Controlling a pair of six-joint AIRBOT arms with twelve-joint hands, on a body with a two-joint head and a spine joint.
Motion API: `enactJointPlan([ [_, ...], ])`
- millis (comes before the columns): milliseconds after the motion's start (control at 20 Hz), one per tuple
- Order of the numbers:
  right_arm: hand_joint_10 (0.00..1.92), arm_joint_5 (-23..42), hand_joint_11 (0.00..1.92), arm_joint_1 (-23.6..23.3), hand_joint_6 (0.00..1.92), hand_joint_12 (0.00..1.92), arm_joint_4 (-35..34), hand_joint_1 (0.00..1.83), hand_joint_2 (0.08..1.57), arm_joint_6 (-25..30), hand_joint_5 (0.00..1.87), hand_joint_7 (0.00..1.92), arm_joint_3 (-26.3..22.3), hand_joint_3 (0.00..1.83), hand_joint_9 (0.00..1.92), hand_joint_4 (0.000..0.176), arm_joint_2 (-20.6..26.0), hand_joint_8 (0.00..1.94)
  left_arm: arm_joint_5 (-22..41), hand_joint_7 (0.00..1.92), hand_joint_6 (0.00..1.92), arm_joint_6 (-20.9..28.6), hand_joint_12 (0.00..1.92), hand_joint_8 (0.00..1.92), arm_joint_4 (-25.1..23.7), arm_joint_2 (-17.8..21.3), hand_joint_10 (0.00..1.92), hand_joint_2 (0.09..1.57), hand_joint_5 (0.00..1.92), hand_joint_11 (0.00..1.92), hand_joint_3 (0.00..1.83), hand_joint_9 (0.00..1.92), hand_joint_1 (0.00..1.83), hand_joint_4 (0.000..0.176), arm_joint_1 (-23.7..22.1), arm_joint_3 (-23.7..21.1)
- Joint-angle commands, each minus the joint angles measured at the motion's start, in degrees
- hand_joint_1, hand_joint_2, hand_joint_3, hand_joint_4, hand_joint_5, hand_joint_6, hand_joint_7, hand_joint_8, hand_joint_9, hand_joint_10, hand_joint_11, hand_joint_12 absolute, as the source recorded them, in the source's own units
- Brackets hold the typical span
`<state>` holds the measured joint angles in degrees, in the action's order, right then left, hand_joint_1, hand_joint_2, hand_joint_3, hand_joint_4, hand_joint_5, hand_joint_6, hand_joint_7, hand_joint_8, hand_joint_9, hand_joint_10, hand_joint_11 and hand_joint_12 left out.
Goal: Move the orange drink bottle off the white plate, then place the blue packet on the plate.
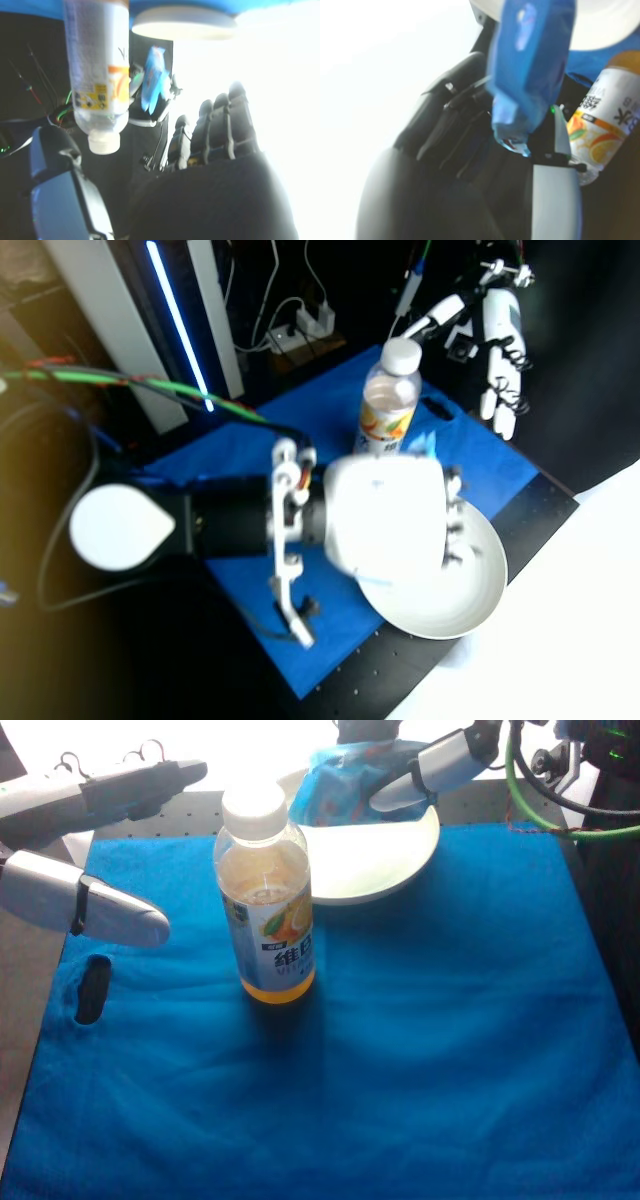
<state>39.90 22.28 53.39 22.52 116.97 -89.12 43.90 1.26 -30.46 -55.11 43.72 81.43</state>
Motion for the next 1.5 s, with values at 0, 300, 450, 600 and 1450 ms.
enactJointPlan([
  [0, 0.99, 3.9, 0.86, -1.3, 0.85, 0.83, -4.0, 1.40, 1.05, 0.5, 1.02, 1.19, 0.8, 0.00, 1.10, 0.000, -1.0, 0.47, 5.2, 0.00, 0.00, 0.3, 0.03, 0.00, 2.3, -0.3, 0.01, 0.71, 0.00, 0.09, 0.00, 0.05, 0.68, 0.089, -1.0, 0.3],
  [300, 1.21, 1.7, 0.84, -1.3, 0.80, 1.17, -2.6, 1.39, 1.07, 0.5, 1.01, 1.13, 5.8, 0.00, 0.99, 0.000, -5.1, 0.61, 5.8, 0.00, 0.00, 0.3, 0.01, 0.00, 1.6, -0.5, 0.00, 0.72, 0.00, 0.04, 0.00, 0.01, 0.66, 0.135, -1.8, 0.5],
  [450, 1.16, 0.1, 0.79, -1.3, 0.92, 1.09, -2.1, 1.38, 1.10, 0.5, 0.96, 1.00, 7.7, 0.00, 0.99, 0.000, -5.9, 0.84, 6.3, 0.00, 0.00, 0.4, 0.01, 0.00, 1.6, -0.7, 0.00, 0.72, 0.00, 0.03, 0.00, 0.00, 0.62, 0.144, -2.1, 0.7],
  [600, 0.91, -1.9, 0.92, -1.3, 0.81, 1.29, -0.1, 1.29, 1.10, 1.0, 0.98, 1.04, 8.8, 0.00, 1.06, 0.000, -6.8, 1.03, 6.5, 0.00, 0.00, 0.4, 0.02, 0.00, 1.7, -0.7, 0.01, 0.70, 0.00, 0.05, 0.00, 0.03, 0.60, 0.162, -2.4, 0.7],
  [1450, 1.26, -3.1, 0.45, -0.9, 0.18, 1.26, 4.9, 1.47, 1.13, 4.6, 0.63, 0.84, 10.4, 0.00, 0.90, 0.003, -8.2, 1.11, 6.7, 0.02, 0.00, 0.5, 0.05, 0.00, 1.7, -0.4, 0.02, 0.67, 0.00, 0.10, 0.00, 0.08, 0.70, 0.168, -2.4, 0.5],
])
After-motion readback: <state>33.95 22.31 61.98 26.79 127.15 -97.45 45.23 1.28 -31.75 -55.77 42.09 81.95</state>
